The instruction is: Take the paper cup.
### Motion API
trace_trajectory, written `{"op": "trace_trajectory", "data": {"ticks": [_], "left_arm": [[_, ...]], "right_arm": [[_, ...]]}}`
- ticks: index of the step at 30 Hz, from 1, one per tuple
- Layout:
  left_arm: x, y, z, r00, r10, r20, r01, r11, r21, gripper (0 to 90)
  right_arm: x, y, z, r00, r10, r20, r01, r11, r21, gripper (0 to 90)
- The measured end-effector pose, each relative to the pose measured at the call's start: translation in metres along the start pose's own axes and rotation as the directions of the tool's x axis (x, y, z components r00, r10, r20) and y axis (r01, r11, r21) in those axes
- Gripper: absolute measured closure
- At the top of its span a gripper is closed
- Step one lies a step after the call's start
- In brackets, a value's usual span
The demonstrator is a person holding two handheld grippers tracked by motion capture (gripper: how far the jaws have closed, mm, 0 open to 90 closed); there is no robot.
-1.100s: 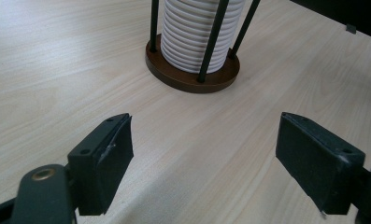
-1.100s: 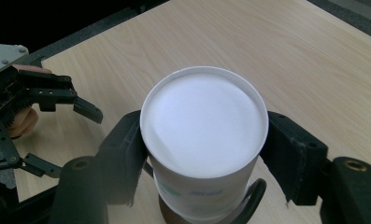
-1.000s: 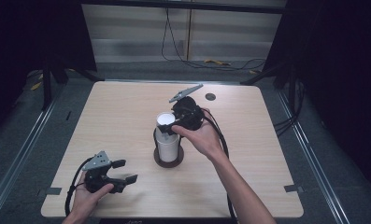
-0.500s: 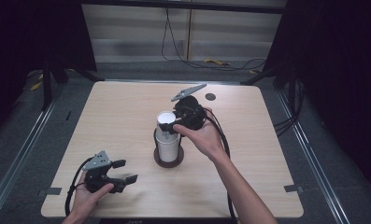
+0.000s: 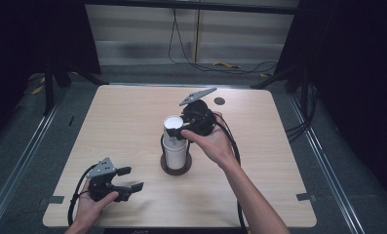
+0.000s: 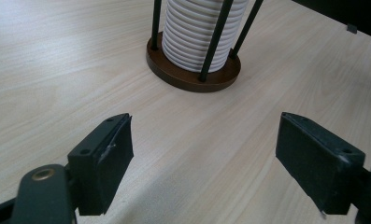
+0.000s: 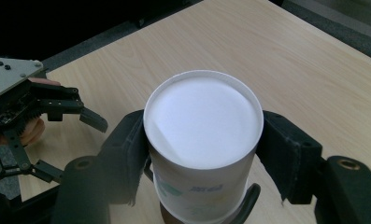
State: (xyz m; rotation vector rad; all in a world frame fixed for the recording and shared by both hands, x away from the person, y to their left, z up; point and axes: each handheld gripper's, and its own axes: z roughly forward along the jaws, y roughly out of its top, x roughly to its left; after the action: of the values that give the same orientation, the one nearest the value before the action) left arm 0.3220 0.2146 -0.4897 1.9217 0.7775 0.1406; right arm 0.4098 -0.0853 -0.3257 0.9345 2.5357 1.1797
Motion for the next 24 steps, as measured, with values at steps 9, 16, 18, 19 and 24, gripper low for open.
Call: {"op": "trace_trajectory", "data": {"ticks": [9, 16, 18, 19, 24], "left_arm": [[0.000, 0.000, 0.000, 1.0000, -0.001, 0.004, 0.001, 1.0000, 0.002, 19.1], [0.000, 0.000, 0.000, 1.0000, -0.002, 0.002, 0.002, 1.0000, 0.002, 19.4], [0.000, 0.000, 0.000, 1.0000, 0.000, 0.003, 0.000, 1.0000, 0.002, 19.4], [0.000, 0.000, 0.000, 1.0000, 0.000, 0.003, 0.000, 1.0000, 0.002, 19.4], [0.000, 0.000, 0.001, 1.0000, 0.000, 0.004, 0.000, 1.0000, 0.003, 19.4]], "right_arm": [[0.002, 0.004, -0.005, 1.0000, -0.004, -0.001, 0.004, 1.000, -0.021, 35.6], [0.000, 0.003, -0.010, 0.9999, 0.010, -0.010, -0.010, 0.999, -0.041, 36.1], [-0.001, 0.002, -0.013, 0.9998, 0.012, -0.014, -0.013, 0.999, -0.053, 36.4], [-0.001, 0.001, -0.014, 0.9997, 0.020, -0.015, -0.021, 0.998, -0.059, 36.4], [-0.002, 0.002, -0.018, 0.9996, 0.021, -0.020, -0.022, 0.996, -0.083, 36.5]]}}
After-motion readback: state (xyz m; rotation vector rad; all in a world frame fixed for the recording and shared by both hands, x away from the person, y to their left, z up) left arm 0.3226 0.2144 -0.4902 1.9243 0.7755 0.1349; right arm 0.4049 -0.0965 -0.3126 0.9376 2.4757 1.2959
